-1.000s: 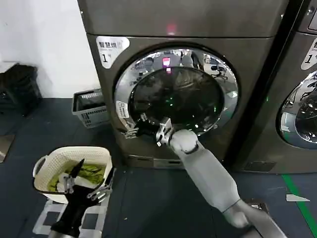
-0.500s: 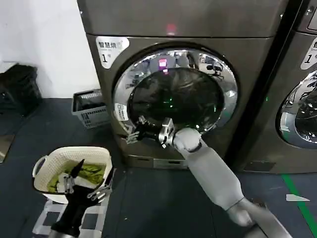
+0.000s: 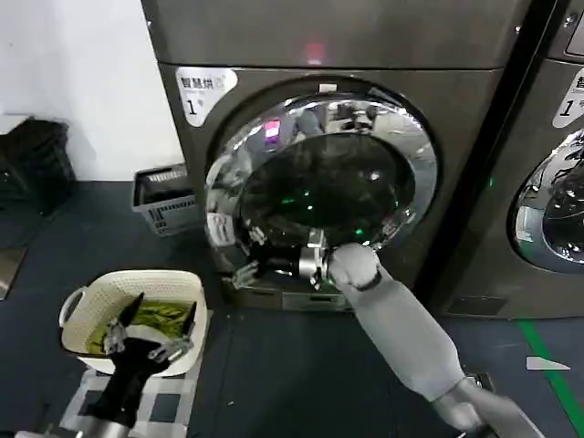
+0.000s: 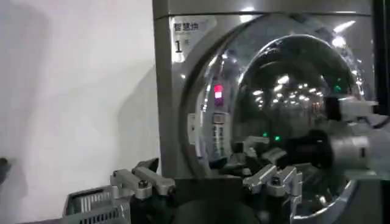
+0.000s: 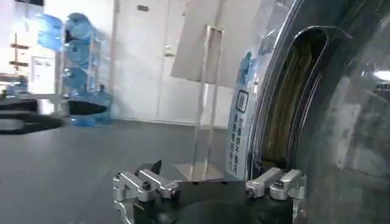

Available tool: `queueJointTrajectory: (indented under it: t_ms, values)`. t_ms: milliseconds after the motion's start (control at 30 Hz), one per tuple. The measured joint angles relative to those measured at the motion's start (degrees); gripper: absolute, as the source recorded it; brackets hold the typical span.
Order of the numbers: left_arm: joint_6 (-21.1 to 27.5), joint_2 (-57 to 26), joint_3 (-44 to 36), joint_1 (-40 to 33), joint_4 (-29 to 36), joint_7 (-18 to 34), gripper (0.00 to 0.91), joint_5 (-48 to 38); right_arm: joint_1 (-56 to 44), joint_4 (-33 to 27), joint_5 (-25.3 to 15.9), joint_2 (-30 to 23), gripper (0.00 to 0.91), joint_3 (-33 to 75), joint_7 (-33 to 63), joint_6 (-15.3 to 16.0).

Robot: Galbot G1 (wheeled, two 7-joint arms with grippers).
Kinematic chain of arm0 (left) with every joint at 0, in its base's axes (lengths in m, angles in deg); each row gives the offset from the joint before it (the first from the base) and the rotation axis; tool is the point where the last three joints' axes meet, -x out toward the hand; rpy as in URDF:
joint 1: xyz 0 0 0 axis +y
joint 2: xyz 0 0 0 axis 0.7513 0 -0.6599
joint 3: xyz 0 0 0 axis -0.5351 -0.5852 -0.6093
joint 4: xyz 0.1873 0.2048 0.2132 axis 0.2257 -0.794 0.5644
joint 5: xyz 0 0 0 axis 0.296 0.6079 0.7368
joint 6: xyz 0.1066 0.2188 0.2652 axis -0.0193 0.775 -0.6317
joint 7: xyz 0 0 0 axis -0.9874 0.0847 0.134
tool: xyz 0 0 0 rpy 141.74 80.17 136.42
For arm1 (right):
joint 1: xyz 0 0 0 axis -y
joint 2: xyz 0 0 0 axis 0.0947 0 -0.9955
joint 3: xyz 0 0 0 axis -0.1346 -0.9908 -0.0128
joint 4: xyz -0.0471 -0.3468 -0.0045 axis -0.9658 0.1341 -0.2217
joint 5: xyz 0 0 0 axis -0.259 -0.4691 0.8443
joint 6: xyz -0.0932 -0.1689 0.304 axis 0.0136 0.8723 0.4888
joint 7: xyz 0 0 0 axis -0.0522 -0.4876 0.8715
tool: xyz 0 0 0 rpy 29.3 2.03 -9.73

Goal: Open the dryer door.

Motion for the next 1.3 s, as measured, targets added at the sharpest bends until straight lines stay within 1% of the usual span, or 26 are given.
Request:
queueJointTrajectory:
  t_ms: [67,133,233,367,433,700,833,900,1133,1300]
  values:
    - [1.39,-0.84,0.75,-1.06,-0.42,0.77,0.907,-1.49,-0.76,1.97,0.83,1.15,0.907,0.29,-0.35,0.01]
    - [3.68,-2.16,1.81,-2.60,-0.71,0.65,0.907,-4.12,-1.47,3.62,1.58,2.33,0.907,0.51,-0.90,0.01]
    - [5.24,-4.37,3.45,-5.04,-1.51,0.06,0.907,-6.75,-2.47,5.62,2.44,4.08,0.907,0.92,-1.71,0.00]
    - [3.82,-7.68,3.39,-7.93,-3.21,-0.40,0.907,-9.96,-4.24,8.13,3.09,6.74,0.907,1.76,-3.20,0.02]
    - [1.80,-9.65,2.94,-9.38,-4.47,-1.13,0.907,-12.30,-5.27,9.35,3.65,7.93,0.907,2.50,-4.19,0.04]
    - [1.31,-17.41,2.49,-14.07,-10.49,-9.19,0.907,-19.30,-9.50,12.66,4.57,11.45,0.907,5.34,-7.74,0.03]
    - [0.90,-20.21,1.53,-16.56,-13.64,-11.88,0.907,-23.51,-11.41,13.01,5.25,12.38,0.907,7.04,-11.18,-0.03]
    - [-0.39,-21.71,0.77,-17.90,-15.39,-12.40,0.907,-23.95,-12.24,12.81,5.24,12.74,0.907,7.80,-12.66,-0.16]
    - [-0.50,-26.24,-1.96,-22.66,-20.58,-14.63,0.907,-27.28,-15.15,13.04,4.96,13.89,0.907,10.56,-17.91,-0.28]
    - [-0.69,-28.02,-4.56,-25.61,-23.11,-16.30,0.907,-29.58,-16.79,13.52,5.05,14.59,0.907,12.11,-19.00,-0.79]
